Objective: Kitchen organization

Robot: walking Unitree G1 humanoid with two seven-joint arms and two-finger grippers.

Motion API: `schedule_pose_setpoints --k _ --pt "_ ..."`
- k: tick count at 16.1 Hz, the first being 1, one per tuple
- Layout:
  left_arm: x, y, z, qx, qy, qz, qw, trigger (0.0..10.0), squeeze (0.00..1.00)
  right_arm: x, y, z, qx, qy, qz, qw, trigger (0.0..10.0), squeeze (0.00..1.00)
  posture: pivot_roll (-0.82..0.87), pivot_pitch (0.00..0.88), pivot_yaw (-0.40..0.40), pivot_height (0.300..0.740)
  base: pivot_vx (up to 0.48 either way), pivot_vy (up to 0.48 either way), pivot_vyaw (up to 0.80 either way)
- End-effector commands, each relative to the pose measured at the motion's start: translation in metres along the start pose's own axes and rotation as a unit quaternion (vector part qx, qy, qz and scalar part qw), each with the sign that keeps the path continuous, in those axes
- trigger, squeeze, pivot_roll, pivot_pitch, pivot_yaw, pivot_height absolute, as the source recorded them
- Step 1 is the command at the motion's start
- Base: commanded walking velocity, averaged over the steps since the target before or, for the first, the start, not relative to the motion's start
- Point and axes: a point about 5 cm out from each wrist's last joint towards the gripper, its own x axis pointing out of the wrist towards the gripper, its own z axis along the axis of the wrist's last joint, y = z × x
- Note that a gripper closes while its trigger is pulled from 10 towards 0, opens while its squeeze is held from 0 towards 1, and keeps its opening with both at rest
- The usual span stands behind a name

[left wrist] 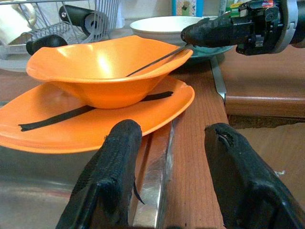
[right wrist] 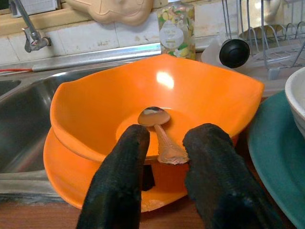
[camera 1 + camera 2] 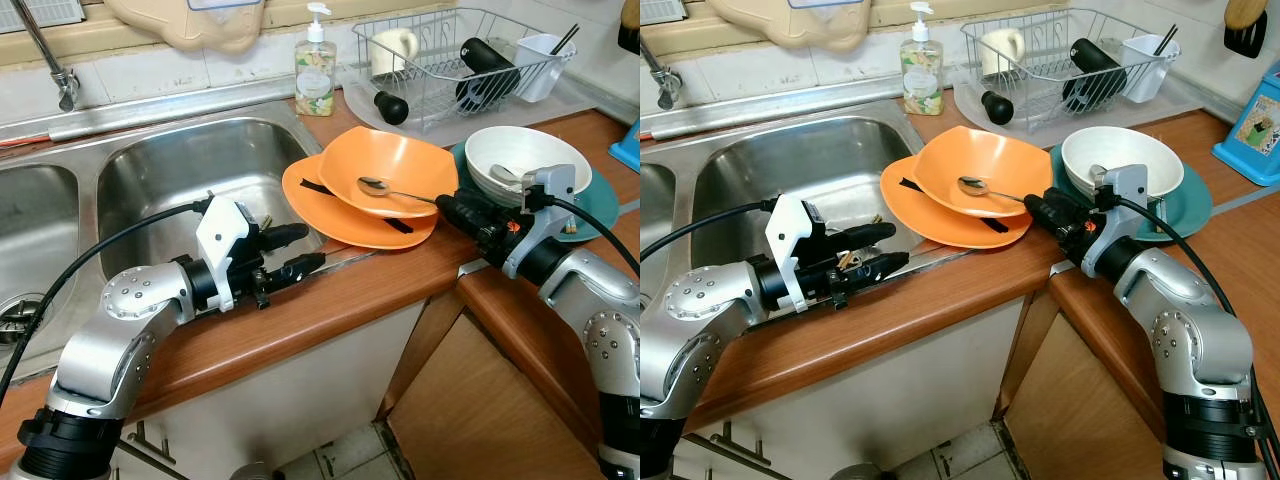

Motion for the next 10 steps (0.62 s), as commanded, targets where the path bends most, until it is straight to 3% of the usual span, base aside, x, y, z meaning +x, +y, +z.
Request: schedule_pose_setpoints --k 1,10 --pt "-0.0003 -0.0013 0.0020 0.006 0.003 -0.006 1.000 10.0 0.00 0.0009 0.0004 -0.0005 0.002 0.001 0.000 1.000 0.0 0.00 -0.07 0.000 0.028 0.740 0.000 0.000 0.00" --pt "0.0002 -0.0013 0.0030 0.009 0.002 -0.005 1.000 10.0 0.00 0.0012 0.0003 0.0090 0.001 -0.017 -0.001 1.000 0.0 0.00 -0.08 0.000 0.028 0.740 0.000 0.000 0.00"
